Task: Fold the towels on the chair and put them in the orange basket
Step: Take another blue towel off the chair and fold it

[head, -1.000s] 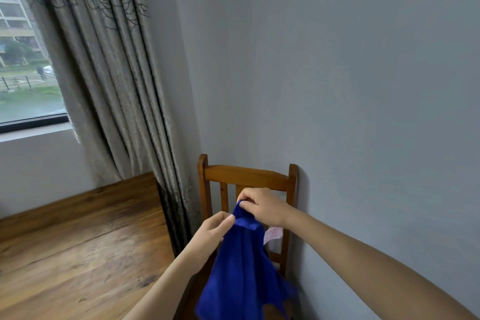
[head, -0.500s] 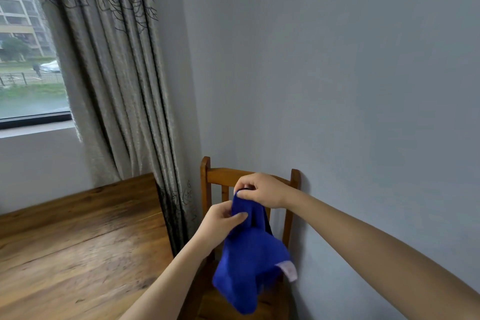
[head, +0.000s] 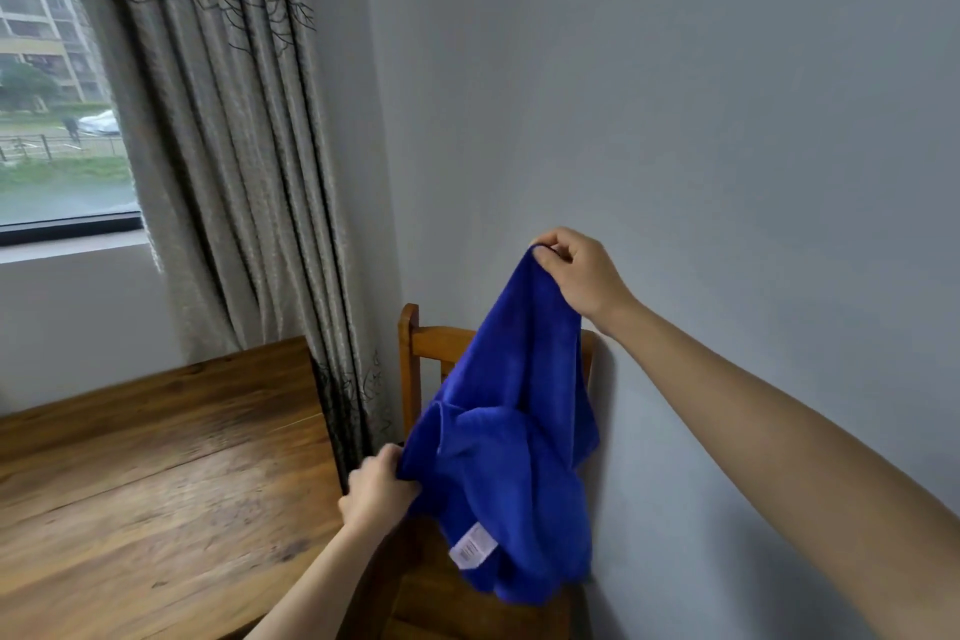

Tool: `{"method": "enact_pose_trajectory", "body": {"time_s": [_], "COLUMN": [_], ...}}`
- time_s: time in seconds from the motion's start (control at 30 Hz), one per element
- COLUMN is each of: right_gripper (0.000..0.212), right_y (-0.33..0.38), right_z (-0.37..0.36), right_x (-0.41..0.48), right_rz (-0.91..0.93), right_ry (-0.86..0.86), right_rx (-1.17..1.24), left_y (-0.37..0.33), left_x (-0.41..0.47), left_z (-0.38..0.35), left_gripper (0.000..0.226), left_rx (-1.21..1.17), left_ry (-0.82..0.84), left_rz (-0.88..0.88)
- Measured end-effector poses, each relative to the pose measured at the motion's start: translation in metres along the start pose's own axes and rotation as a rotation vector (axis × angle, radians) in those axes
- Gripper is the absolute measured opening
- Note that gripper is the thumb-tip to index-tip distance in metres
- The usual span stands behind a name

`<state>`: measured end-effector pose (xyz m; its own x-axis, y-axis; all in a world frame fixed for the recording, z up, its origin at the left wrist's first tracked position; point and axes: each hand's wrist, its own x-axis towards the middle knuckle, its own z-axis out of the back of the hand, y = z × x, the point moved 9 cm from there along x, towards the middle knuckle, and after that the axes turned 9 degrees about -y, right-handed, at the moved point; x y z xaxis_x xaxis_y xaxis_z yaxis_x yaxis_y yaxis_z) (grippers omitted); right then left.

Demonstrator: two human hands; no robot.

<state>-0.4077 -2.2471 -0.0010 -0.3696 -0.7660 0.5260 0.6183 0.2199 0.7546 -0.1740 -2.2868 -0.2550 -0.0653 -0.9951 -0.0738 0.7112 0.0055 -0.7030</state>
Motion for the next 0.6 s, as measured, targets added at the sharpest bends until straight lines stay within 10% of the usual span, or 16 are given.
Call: {"method": "enact_pose_trajectory", "body": {"time_s": [0.27,0.6], "right_gripper": [0.018,0.015], "right_y": [0.028,0.035], "right_z": [-0.048,0.004], "right_x": [-0.025,0.017], "right_rz": [0.148,0.174], "right_ry": [0.386,-0.004], "right_rx": [-0.093,-0.012], "left_y": [-0.098,-0.067], "left_x": [-0.027,-0.01], "left_z": [0.019,-0.041], "left_gripper": [0.067,0.007], "left_rx": [-0.683,-0.238], "left_ry": [0.179,0.199], "left_rz": [-0.178,-0.166]}}
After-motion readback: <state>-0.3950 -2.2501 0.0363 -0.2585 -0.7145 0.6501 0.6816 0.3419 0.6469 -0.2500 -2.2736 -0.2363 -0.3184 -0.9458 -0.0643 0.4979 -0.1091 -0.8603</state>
